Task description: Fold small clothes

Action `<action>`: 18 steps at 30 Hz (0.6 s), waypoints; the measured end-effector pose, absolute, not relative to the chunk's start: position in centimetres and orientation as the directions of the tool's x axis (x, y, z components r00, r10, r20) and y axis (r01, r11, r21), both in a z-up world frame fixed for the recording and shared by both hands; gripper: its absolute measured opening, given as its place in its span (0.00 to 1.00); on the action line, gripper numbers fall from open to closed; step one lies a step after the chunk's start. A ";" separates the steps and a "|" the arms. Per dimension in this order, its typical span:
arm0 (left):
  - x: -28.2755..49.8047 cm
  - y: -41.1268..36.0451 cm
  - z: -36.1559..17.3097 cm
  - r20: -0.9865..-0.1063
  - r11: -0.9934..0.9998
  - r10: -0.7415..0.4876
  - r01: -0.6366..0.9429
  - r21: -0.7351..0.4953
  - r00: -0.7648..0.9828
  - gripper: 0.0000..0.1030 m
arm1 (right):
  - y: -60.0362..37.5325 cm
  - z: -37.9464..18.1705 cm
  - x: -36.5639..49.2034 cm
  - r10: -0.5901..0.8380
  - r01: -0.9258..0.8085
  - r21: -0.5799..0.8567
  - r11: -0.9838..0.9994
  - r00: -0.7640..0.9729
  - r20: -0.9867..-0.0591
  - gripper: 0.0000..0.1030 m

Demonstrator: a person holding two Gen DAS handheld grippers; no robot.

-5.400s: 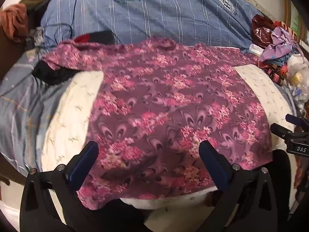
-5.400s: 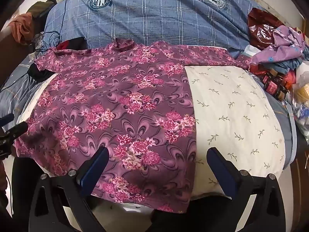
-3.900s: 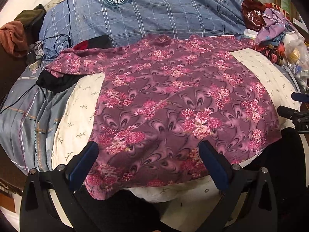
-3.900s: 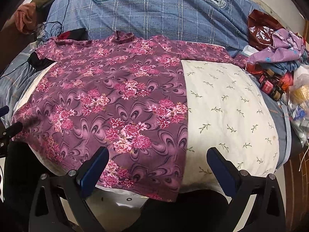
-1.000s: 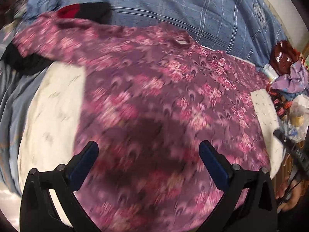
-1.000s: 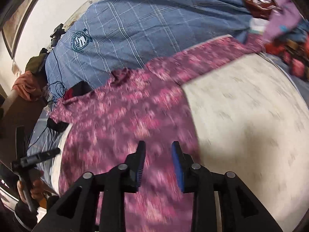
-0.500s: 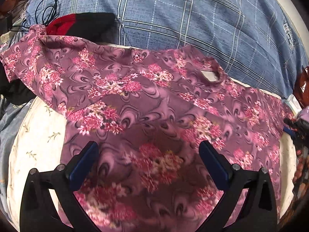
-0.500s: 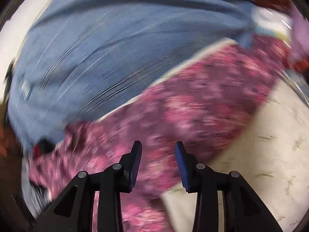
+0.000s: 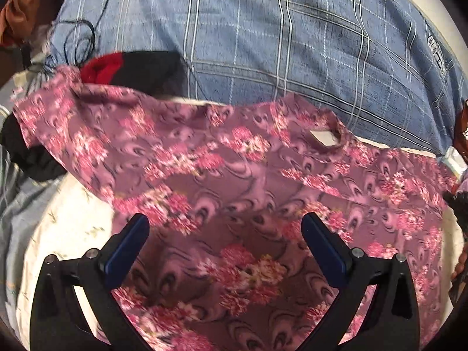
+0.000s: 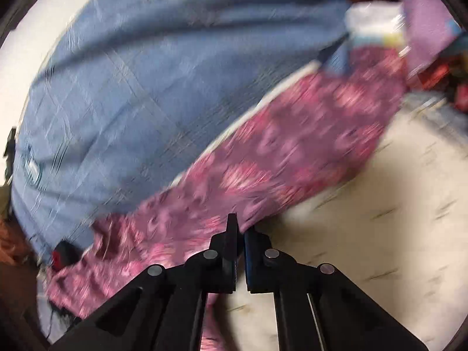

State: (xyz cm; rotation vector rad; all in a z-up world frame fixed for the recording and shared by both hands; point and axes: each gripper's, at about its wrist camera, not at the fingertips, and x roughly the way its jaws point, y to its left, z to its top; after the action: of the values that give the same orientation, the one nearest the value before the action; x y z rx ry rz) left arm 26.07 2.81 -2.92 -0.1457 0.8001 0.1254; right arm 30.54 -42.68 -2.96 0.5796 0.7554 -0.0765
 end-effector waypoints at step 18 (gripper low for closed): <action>27.6 3.2 -4.6 -0.749 0.979 0.048 -0.180 -0.097 0.661 1.00 | -33.1 -0.1 40.0 0.310 0.023 0.399 0.917 0.588 -0.747 0.54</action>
State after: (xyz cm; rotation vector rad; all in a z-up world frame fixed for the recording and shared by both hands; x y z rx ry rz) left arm 27.59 3.17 -4.58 -0.1679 0.8404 0.1295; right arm 40.01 -33.05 -0.13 0.3907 0.9331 0.1723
